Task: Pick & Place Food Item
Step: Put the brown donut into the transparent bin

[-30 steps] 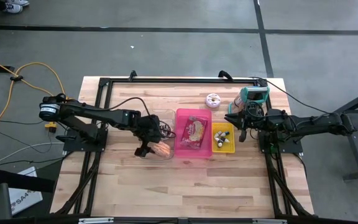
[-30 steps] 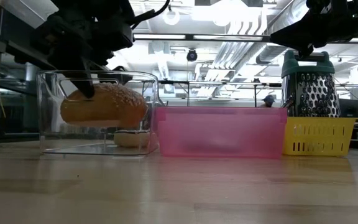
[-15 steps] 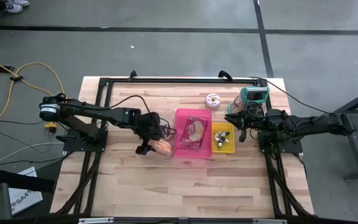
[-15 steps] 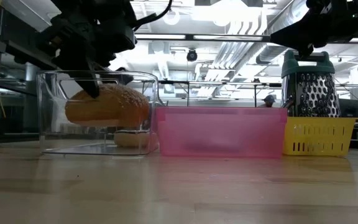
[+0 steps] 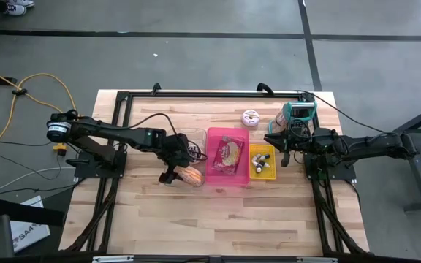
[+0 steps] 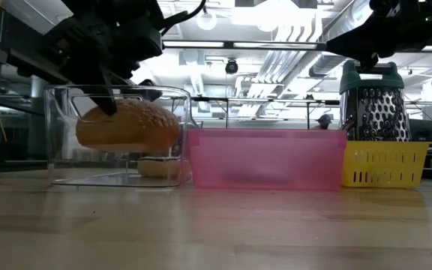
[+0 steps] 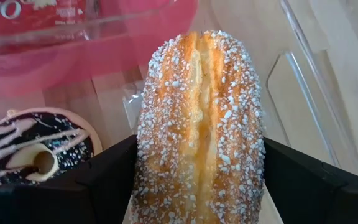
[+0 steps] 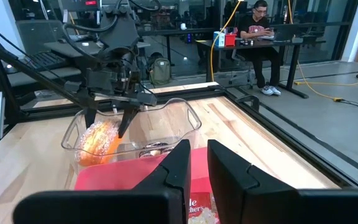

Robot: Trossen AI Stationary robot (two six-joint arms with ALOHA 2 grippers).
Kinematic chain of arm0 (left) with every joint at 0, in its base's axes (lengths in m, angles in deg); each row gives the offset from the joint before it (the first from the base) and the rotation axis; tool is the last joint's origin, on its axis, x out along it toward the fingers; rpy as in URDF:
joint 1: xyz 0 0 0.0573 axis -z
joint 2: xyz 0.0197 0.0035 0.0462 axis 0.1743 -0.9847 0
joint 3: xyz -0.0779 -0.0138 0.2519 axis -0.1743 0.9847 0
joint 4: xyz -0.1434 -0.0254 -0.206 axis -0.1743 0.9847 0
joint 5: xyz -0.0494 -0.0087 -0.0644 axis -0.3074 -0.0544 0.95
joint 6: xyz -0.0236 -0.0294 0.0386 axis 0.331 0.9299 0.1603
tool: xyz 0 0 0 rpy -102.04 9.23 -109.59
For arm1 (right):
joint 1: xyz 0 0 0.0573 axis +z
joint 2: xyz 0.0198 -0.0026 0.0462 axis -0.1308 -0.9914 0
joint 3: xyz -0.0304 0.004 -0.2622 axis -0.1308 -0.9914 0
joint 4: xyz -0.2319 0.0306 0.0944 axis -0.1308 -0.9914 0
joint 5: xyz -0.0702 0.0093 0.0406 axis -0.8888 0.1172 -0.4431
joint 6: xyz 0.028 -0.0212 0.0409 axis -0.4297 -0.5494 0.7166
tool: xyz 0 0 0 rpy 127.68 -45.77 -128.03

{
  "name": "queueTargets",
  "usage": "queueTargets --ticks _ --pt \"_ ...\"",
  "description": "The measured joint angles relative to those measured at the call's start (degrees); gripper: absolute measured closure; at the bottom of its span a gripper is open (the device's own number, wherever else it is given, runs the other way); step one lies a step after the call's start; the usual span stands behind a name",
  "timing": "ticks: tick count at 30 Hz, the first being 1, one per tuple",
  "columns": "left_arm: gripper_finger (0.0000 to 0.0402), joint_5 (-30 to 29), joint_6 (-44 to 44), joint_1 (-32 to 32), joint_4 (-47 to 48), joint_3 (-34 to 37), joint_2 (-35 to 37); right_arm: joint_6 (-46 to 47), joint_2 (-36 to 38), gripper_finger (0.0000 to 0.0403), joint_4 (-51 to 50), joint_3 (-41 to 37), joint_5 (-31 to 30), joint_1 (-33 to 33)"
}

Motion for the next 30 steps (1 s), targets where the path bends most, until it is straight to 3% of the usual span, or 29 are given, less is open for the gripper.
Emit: queueTargets --ticks 13,26,30 --pt "0.0096 0.17 -6.42 0.83 -2.13 0.00 -0.02 0.00 -0.01 0.0359 -0.02 0.00 0.01 0.01" --pt "0.0095 -0.26 -4.45 0.67 -2.57 0.00 -0.02 0.00 -0.01 0.0359 -0.02 0.00 0.01 0.00" --pt "0.0077 -0.25 -4.11 -0.15 -2.53 0.14 -0.02 0.00 0.00 0.0359 -0.02 0.00 0.01 0.01"
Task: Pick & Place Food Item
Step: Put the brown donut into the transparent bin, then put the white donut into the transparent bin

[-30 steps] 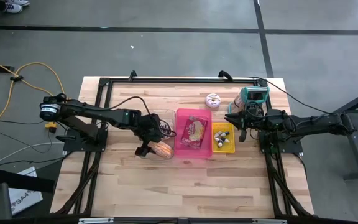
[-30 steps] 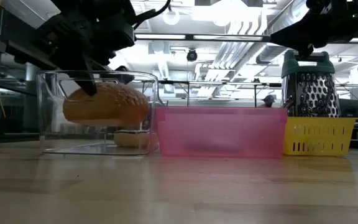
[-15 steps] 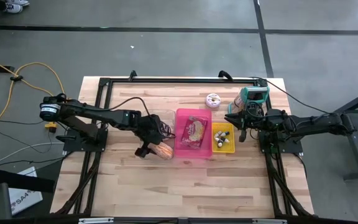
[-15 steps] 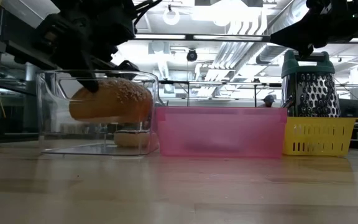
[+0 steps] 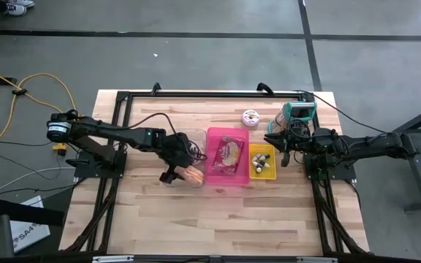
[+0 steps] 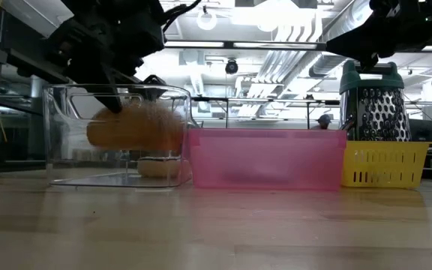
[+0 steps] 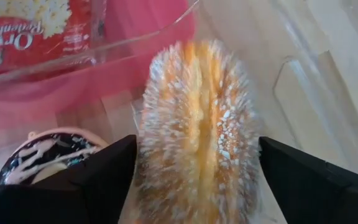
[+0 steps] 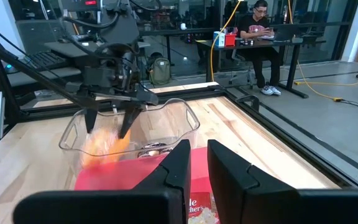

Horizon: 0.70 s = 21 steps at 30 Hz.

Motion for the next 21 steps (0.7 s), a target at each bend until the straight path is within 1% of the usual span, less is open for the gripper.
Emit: queueTargets --ticks 4,7,21 --pt "0.0045 0.05 0.14 -0.78 0.57 0.45 0.00 0.00 -0.01 0.0359 -0.02 0.00 0.00 -0.01" --pt "0.0032 0.31 0.16 -1.03 0.71 0.64 0.00 0.00 0.01 0.0359 -0.02 0.00 -0.02 -0.01" --pt "0.0029 0.66 0.14 -1.03 0.57 0.64 0.00 0.00 0.00 0.0359 -0.02 0.00 -0.01 0.00"
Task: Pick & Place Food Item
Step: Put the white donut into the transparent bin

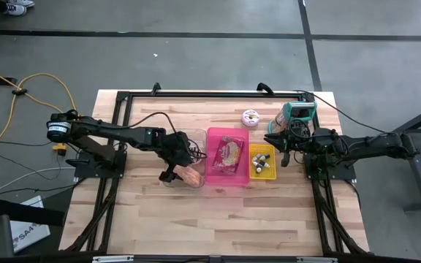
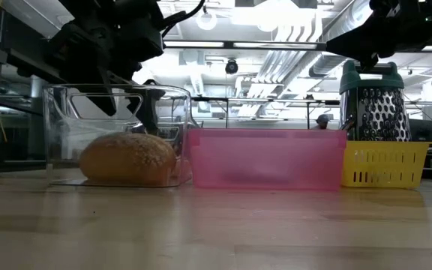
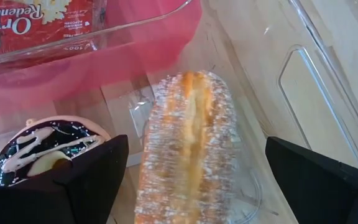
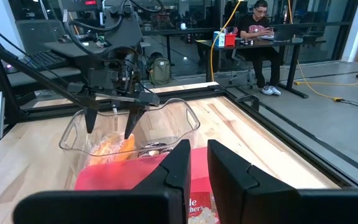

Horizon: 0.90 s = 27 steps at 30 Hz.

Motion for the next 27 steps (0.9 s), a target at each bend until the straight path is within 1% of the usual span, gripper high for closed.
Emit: queueTargets --ticks 5,7,9,14,17,21,27 --pt "0.0029 0.15 0.04 0.00 -0.02 0.00 0.00 0.00 0.00 0.0359 0.00 0.00 -0.01 0.01" --pt "0.0029 1.64 0.08 -0.18 -0.06 0.00 0.00 0.00 0.00 0.0359 0.00 0.00 0.01 -0.01" --pt "0.0029 5.27 -0.43 -1.00 -0.63 0.00 0.00 0.00 0.00 0.0359 0.00 0.00 0.01 0.01" --pt "0.0029 16.75 -5.39 -5.26 -4.00 0.00 0.00 0.00 0.00 0.0359 0.00 0.00 0.01 0.01" --pt "0.0029 19.82 -6.56 -7.98 -6.10 0.00 0.00 0.00 0.00 0.0359 0.00 0.00 0.00 -0.01" --pt "0.0029 20.33 -4.74 -10.64 -6.91 0.00 0.00 0.00 0.00 0.0359 0.00 0.00 0.01 0.01" --pt "0.0029 20.37 -5.79 -12.25 -7.14 0.00 0.66 0.00 0.00 0.0359 -0.01 0.00 0.00 0.00"
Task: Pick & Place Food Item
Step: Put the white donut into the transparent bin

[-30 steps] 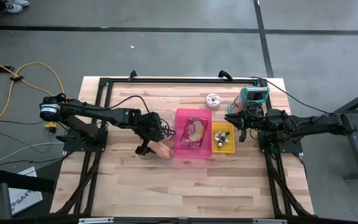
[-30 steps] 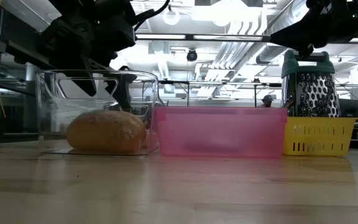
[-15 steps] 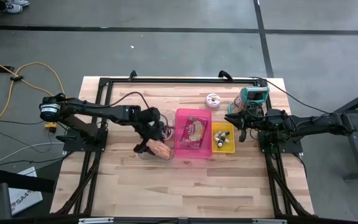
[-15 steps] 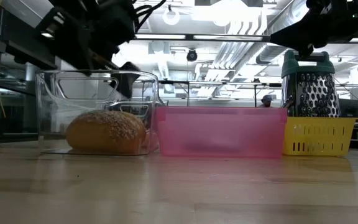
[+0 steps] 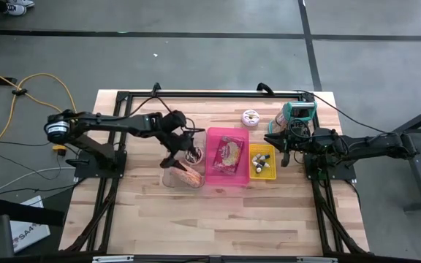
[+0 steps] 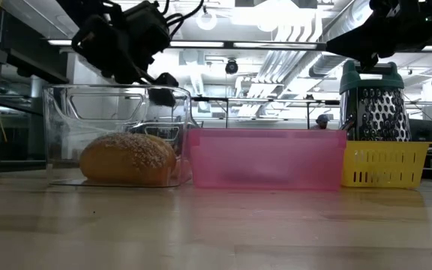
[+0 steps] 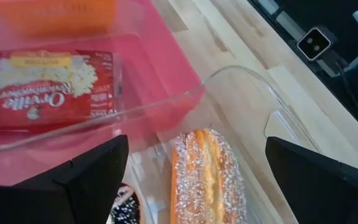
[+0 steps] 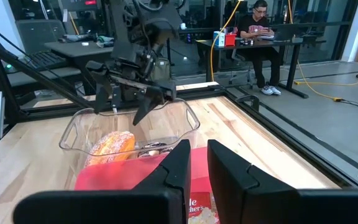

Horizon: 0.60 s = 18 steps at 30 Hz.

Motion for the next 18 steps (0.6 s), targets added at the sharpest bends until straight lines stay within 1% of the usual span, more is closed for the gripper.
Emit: queueTargets --ticks 4,7,10,13,15,18 --pt "0.0029 -0.52 0.18 0.03 -1.07 0.00 1.83 0.00 0.01 0.0359 -0.02 0.00 -0.01 0.00" --pt "0.0029 -3.32 1.03 0.03 -2.06 -0.02 4.31 0.00 0.00 0.0359 -0.05 0.00 -0.01 -0.01" --pt "0.0029 -9.26 3.36 -0.37 -2.80 -0.02 7.10 0.00 -0.01 0.0359 -0.16 0.00 0.01 0.01" --pt "0.0029 -16.93 5.99 -0.61 -3.06 -0.04 9.90 0.00 -0.01 0.0359 -0.17 0.00 0.01 0.01" --pt "0.0029 -21.64 5.98 -0.89 -2.95 -0.04 11.88 0.00 0.01 0.0359 -0.16 0.00 -0.01 0.01" --pt "0.0029 -26.64 5.91 -0.93 -3.02 -0.04 14.95 0.00 -0.01 0.0359 -0.16 0.00 -0.01 -0.01"
